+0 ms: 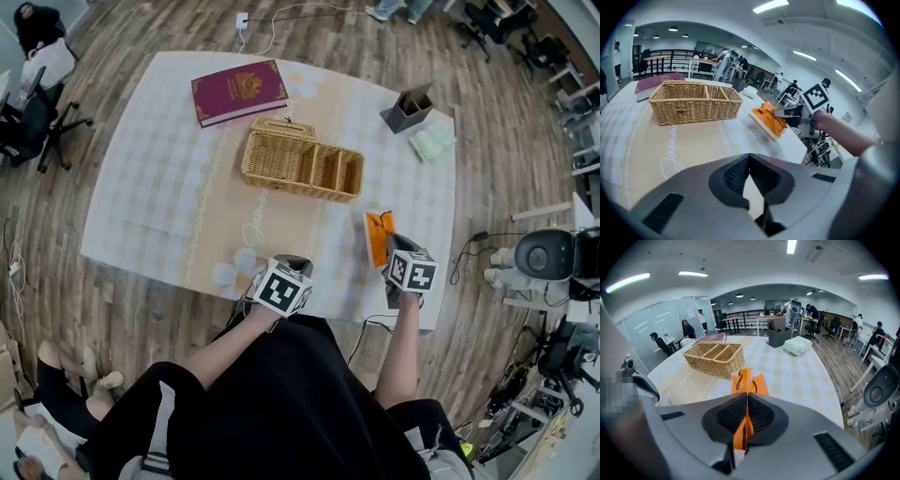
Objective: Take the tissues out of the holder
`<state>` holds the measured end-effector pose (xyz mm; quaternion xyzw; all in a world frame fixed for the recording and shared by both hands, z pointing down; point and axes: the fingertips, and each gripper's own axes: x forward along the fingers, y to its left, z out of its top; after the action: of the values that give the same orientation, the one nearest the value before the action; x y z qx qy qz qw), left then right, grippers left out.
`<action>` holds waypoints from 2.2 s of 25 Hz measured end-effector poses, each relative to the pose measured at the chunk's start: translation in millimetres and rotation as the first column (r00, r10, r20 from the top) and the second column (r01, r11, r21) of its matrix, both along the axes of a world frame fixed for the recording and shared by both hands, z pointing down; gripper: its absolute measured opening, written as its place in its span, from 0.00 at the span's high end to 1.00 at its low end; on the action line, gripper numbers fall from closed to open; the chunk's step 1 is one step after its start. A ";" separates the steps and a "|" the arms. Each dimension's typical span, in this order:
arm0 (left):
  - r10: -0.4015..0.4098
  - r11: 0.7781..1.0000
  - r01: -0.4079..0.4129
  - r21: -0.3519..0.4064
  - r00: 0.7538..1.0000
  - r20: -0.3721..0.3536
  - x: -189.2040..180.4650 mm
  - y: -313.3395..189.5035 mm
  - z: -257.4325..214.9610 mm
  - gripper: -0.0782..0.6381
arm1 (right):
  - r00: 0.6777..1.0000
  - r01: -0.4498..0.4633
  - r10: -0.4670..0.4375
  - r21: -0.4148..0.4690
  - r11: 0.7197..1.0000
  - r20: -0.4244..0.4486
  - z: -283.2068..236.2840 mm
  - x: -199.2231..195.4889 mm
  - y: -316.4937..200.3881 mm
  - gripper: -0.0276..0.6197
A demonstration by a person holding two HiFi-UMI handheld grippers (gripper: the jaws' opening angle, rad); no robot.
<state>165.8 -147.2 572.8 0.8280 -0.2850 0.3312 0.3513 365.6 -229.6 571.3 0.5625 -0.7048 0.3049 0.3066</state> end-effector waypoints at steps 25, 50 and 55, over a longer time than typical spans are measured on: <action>-0.097 0.995 0.097 -0.016 0.995 0.025 -0.9 7.2 6.7 0.89 | 0.996 0.092 -0.092 0.008 0.996 -0.010 19.2 -2.4 -17.2 0.92; 0.139 0.990 -0.139 0.023 0.990 -0.027 20.2 20.5 -0.8 0.89 | 0.987 -0.141 0.123 0.191 0.971 0.107 -41.9 -42.9 68.0 0.83; 0.195 0.980 -0.193 0.036 0.980 -0.050 29.7 21.6 -3.6 0.89 | 0.983 -0.169 0.150 0.205 0.964 0.104 -47.7 -51.3 91.2 0.83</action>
<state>195.5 -125.6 569.2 0.8659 -0.1986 0.3371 0.3118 314.3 -138.4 523.6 0.6332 -0.6985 0.2754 0.1879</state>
